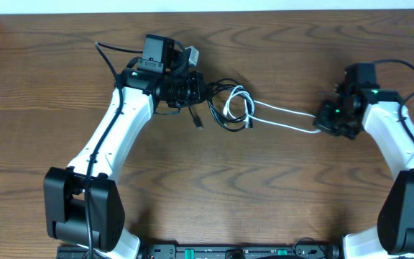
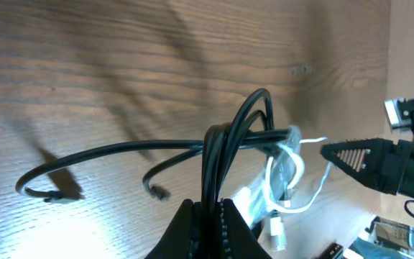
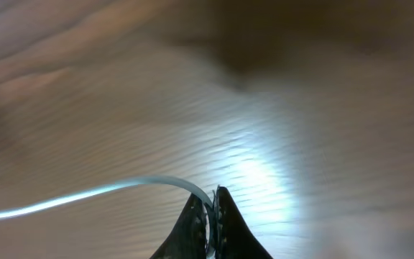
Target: Untangle cables
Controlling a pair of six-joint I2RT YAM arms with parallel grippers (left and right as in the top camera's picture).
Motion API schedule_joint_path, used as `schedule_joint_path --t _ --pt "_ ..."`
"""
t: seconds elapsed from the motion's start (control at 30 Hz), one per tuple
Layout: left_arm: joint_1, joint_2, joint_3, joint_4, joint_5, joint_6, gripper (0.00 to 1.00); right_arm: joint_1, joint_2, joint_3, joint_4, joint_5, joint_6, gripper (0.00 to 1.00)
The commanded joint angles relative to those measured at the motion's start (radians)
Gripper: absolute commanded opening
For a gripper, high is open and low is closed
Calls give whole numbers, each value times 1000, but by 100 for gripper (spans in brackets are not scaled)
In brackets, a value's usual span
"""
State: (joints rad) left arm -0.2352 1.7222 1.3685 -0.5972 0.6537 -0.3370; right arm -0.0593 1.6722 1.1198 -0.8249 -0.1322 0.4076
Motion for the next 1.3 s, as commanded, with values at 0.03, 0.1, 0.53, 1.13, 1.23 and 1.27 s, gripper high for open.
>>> schedule_joint_path --t 0.03,0.1,0.53,1.13,1.23,1.27 --pt "31 -4 12 -2 -26 55 7 -116 -15 10 -29 183 -24 1" --pt "30 -4 12 -5 -26 72 8 -175 -15 10 -35 182 -24 1" --pt "50 -4 12 -31 -80 119 7 -477 -15 10 -25 57 -77 1" --pt "34 -4 12 53 488 279 7 -215 -16 11 175 -989 -395 61" --pt "32 -4 12 89 517 222 7 -127 -16 11 247 -994 -324 61" --pt "31 -4 12 95 517 201 7 -88 -16 11 271 -982 -304 61"
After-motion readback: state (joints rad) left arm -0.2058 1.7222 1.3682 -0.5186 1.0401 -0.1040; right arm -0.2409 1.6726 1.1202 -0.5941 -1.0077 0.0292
